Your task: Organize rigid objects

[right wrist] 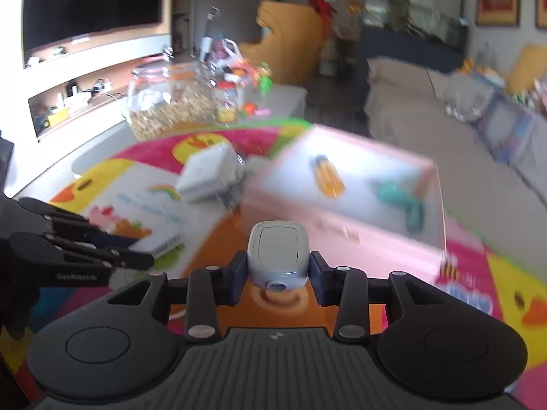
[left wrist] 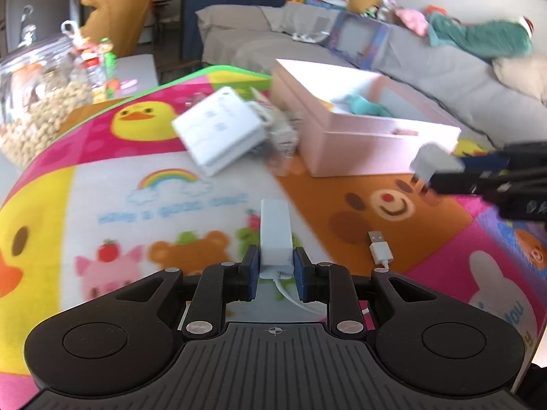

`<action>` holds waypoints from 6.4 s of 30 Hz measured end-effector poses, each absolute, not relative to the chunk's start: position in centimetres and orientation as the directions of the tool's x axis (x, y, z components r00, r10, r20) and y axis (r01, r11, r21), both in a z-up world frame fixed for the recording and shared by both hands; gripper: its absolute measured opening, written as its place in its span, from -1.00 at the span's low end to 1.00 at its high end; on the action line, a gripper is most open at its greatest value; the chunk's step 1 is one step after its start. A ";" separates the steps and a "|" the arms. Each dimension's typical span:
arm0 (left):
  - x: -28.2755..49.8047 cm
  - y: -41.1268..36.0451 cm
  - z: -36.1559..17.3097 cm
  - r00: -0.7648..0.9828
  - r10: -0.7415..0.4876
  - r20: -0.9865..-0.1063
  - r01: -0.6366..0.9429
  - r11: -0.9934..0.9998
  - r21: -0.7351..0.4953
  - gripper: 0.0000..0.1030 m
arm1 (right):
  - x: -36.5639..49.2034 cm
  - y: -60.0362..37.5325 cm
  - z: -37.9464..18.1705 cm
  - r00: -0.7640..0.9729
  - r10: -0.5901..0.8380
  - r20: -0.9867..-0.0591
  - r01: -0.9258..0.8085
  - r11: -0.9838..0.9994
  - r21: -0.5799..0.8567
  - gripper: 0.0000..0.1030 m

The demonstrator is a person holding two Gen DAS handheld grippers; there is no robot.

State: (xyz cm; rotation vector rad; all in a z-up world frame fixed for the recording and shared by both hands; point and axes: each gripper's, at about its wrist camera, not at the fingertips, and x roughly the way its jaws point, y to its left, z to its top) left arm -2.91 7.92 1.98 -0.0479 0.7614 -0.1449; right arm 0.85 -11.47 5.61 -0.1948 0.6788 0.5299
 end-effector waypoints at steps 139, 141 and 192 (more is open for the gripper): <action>-2.8 15.9 2.5 0.812 -0.213 -0.544 -0.006 0.928 -0.372 -0.47 | 21.7 11.4 6.2 0.430 0.334 -0.839 -0.625 0.781 -0.009 -0.33; -3.0 15.6 2.6 0.811 -0.219 -0.543 0.007 0.931 -0.365 -0.47 | 22.4 11.7 4.8 0.435 0.301 -0.849 -0.616 0.787 -0.036 -0.46; 10.2 14.9 3.6 0.695 -0.074 -0.715 -0.271 0.894 -0.356 -0.51 | 4.4 -15.9 1.1 0.648 0.396 -0.651 -0.399 0.904 0.153 0.03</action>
